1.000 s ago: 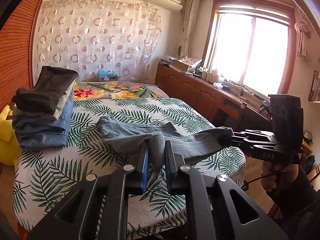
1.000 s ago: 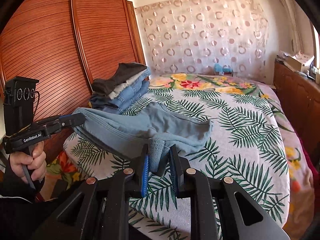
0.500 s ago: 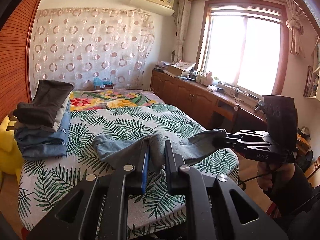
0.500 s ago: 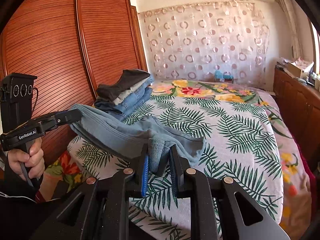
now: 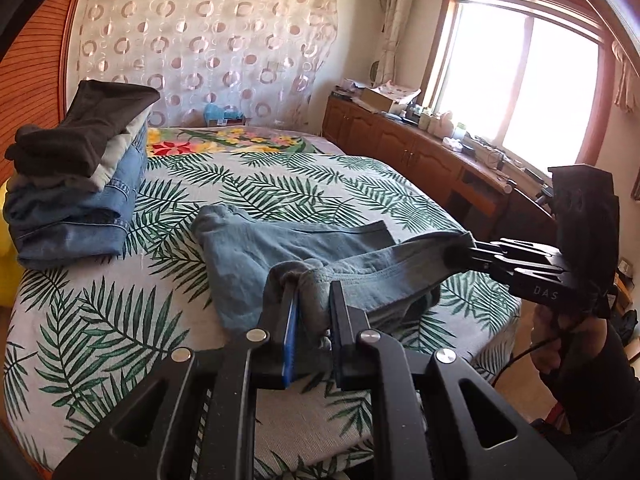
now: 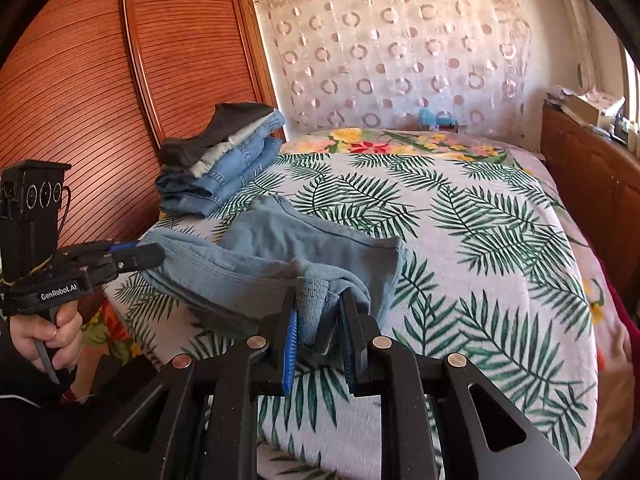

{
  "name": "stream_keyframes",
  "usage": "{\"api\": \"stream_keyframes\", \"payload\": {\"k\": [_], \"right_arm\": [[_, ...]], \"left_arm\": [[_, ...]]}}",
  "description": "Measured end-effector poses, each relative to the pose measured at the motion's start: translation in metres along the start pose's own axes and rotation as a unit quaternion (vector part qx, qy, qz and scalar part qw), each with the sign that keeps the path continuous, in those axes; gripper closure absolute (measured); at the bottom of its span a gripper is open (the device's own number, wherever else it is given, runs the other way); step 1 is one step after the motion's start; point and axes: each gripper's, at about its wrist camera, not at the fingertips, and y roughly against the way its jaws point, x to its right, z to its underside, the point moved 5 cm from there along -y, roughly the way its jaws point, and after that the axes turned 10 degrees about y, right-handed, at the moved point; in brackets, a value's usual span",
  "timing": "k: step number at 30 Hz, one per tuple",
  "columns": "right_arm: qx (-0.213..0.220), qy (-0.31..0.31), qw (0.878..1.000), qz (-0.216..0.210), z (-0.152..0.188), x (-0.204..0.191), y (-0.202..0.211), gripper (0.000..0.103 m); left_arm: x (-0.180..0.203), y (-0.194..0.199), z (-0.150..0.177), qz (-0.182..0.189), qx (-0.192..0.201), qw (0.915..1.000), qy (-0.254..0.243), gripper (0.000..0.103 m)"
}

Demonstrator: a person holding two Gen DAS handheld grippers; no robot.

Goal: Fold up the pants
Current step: 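Lift the hem with both tools and fold it over toward the waistband, then lower the folded hem and open both tools to release it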

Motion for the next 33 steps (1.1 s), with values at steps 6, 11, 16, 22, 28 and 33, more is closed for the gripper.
{"api": "stream_keyframes", "payload": {"k": [6,11,16,22,28,33], "right_arm": [[0.008,-0.002,1.0,0.006,-0.018,0.003,-0.02,0.084],[0.015,-0.002,1.0,0.01,-0.028,0.007,-0.033,0.084],[0.013,-0.004,1.0,0.008,-0.033,0.013,-0.047,0.084],[-0.016,-0.006,1.0,0.009,-0.026,0.017,-0.074,0.084],[-0.03,-0.012,0.999,0.01,-0.026,0.021,-0.085,0.084],[-0.031,-0.007,0.999,0.018,-0.026,0.02,-0.084,0.084]], "left_arm": [[0.0,-0.004,-0.023,-0.005,0.019,0.9998,-0.003,0.088],[-0.001,-0.001,-0.041,-0.008,0.039,0.9992,-0.008,0.088],[-0.005,-0.015,-0.05,-0.015,0.038,0.9991,-0.011,0.088],[-0.019,-0.04,-0.036,-0.035,0.005,0.9994,0.003,0.088],[-0.024,-0.046,-0.029,-0.041,-0.01,0.999,0.012,0.082],[-0.024,-0.047,-0.024,-0.037,-0.021,0.999,0.012,0.055]]}}
